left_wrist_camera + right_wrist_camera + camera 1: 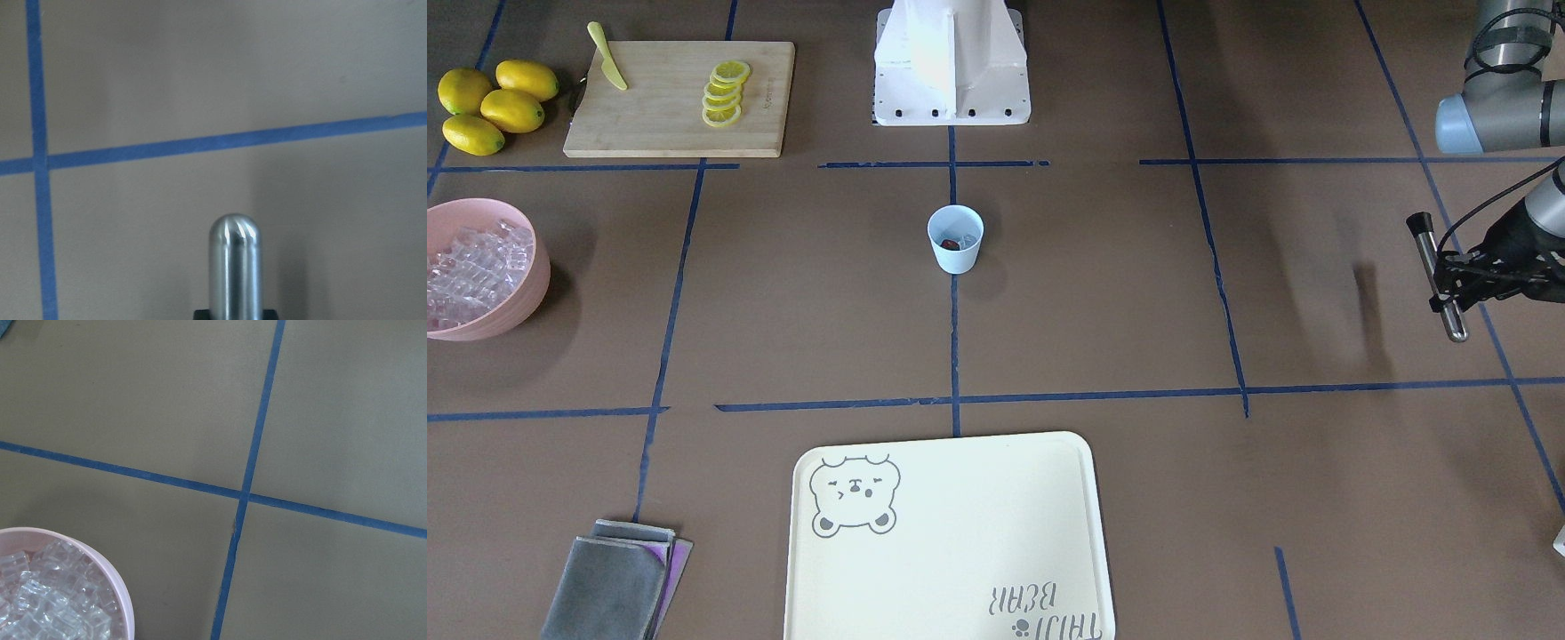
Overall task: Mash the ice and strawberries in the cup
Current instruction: 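Lift the metal rod upright with the left gripper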
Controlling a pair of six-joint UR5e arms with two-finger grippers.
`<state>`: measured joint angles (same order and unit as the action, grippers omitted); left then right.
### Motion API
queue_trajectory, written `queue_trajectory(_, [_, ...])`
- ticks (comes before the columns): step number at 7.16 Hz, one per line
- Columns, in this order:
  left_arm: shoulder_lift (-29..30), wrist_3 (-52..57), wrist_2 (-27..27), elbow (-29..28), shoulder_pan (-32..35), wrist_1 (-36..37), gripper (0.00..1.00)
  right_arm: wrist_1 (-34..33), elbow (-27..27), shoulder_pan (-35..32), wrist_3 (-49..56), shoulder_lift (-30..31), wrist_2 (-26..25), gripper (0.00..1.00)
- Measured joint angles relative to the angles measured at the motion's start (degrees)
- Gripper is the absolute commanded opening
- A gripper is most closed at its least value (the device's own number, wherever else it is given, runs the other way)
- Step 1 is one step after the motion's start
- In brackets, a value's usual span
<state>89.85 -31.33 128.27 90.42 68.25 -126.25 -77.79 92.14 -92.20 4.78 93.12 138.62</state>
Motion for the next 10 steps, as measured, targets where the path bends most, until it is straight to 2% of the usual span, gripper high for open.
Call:
queue_trajectory(2, [0.8,-0.3,-1.9,11.2,2.9,5.7,0.00,0.0,0.0,0.0,0.0,0.0,0.1,0.99])
queue_trajectory(4, [1.4,-0.7,-7.2,22.8,3.3,12.1,0.00,0.0,0.1,0.0,0.0,0.1,0.2,0.99])
queue_trajectory(6, [3.5,-1.2,-12.8,27.1,2.5,11.5,0.00,-0.1,0.3,-0.1,0.0,0.2,0.2,0.99])
queue_trajectory(7, [4.6,-4.6,-14.0,27.5,0.8,7.1,0.00,-0.1,0.4,-0.1,0.0,0.3,0.3,0.99])
queue_trajectory(10, [5.1,-15.9,-20.5,26.5,-6.4,-17.0,0.00,-0.1,0.4,0.0,0.0,0.3,0.4,0.99])
